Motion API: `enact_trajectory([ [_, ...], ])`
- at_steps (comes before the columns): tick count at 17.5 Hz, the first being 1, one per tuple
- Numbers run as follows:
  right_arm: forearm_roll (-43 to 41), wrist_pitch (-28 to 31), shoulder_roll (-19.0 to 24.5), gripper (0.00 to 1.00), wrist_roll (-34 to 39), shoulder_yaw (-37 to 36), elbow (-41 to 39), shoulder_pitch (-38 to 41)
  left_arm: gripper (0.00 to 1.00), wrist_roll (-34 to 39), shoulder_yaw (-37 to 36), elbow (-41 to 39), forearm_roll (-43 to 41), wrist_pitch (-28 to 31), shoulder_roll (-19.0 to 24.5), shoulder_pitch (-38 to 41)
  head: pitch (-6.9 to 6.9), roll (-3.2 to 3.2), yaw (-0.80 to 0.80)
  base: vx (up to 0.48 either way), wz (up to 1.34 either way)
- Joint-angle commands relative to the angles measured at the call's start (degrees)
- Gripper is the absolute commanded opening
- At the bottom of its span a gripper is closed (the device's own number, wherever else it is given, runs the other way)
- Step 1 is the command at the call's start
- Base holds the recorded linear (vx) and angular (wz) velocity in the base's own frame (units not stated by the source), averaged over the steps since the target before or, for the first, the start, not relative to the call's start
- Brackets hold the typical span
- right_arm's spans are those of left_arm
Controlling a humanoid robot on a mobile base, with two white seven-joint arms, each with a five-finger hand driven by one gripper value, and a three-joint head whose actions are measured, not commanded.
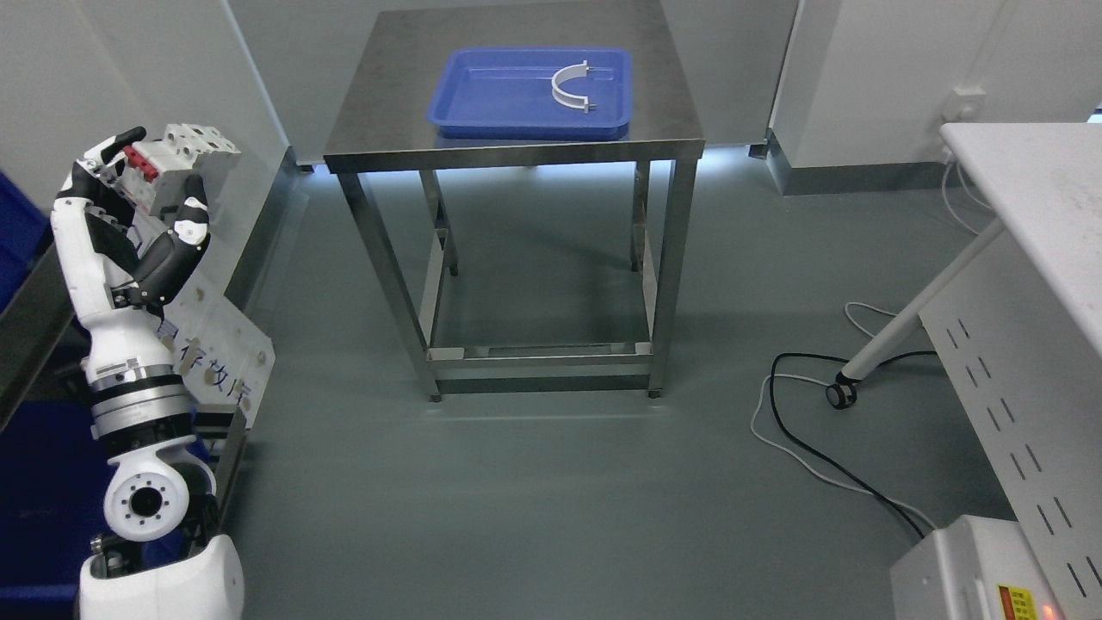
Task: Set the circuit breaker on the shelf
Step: 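Carry the breaker in the left hand while turning toward the blue bin shelf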
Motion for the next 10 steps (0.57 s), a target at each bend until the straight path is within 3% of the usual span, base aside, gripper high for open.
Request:
enact_trajectory([
  [1, 0.0, 0.2, -1.0, 1.0, 0.0, 1.1, 0.0, 0.0, 0.0, 0.1, 1.0, -1.5, 0.1, 0.3, 0.9, -0.1, 0.0, 0.0, 0.0, -0.251, 0.34],
  [8, 0.0, 0.2, -1.0, 1.0, 0.1, 1.1, 0.0, 0.0, 0.01, 0.1, -4.1, -1.3, 0.1, 1.1, 0.9, -5.0, 0.0, 0.0, 0.0, -0.209, 0.6],
  [10, 0.0, 0.2, -1.0, 1.0, 0.1, 1.1, 0.0, 0.0, 0.01, 0.1, -7.0, -0.6, -0.5, 6.4, 0.9, -11.4, 0.0, 0.0, 0.0, -0.089, 0.76],
])
